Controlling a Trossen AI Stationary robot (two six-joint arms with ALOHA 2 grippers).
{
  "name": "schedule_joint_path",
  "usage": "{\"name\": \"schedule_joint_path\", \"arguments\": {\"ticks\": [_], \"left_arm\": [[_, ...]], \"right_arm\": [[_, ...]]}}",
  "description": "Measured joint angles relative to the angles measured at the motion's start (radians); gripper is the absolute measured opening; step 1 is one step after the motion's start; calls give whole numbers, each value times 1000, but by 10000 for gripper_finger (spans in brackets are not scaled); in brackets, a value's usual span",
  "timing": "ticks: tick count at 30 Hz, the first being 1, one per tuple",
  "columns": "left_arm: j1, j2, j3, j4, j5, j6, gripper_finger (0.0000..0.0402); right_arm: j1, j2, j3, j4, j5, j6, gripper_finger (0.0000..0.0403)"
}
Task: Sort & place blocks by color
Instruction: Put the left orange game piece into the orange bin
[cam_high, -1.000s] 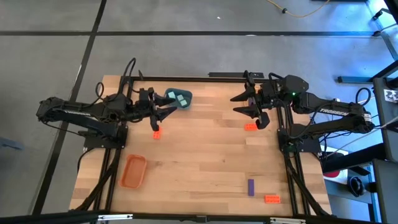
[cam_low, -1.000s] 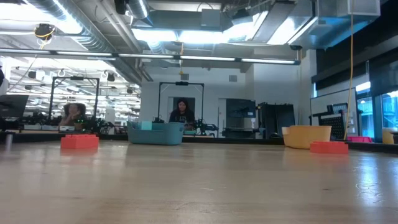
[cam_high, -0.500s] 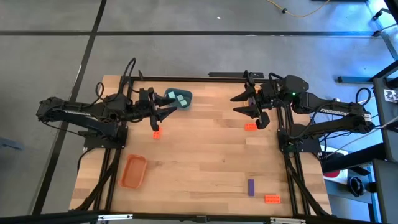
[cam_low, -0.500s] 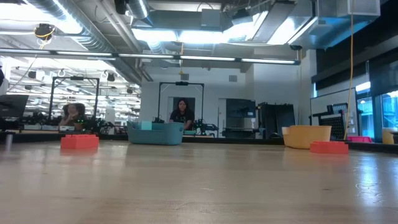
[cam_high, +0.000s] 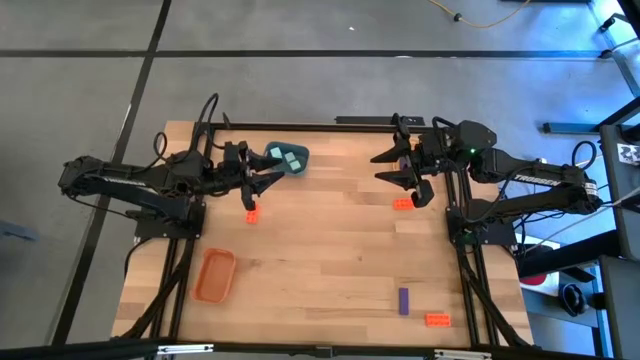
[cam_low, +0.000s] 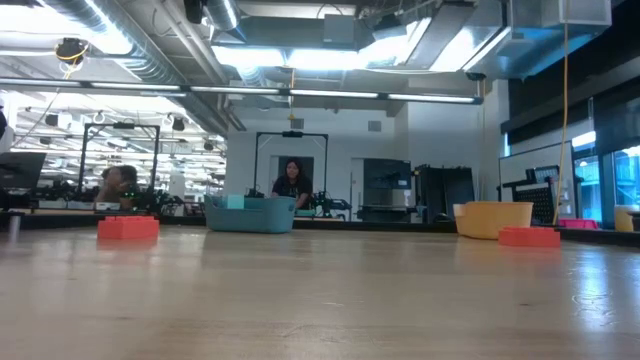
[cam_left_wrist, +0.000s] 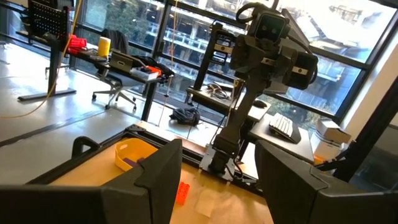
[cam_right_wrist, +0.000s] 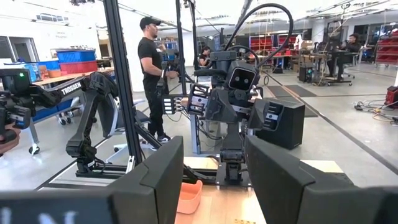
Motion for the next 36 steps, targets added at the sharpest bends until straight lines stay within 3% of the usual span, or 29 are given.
{"name": "schedule_joint_path", "arguments": {"ticks": [11,16,19,23,29,33,36], "left_arm": [[0,0,0,-1,53,-85,195],[0,0,1,-65,22,-135,195],[0,0,2,-223,-55,-256,195],[4,27,2,-584,-119,-509,195],[-23,163,1,-1081,-66,-946,194],[-72,283,0,-1148,-51,-1070,194],[-88,353,0,-1099,-60,-1081,194]], "right_arm": [[0,0,0,-1,0,1,174],[0,0,0,-2,0,2,174],[0,0,0,-3,0,3,174],[0,0,0,-3,0,4,174],[0,0,0,-4,1,5,174],[0,1,0,-4,1,3,174],[0,1,0,-6,1,6,174]]}}
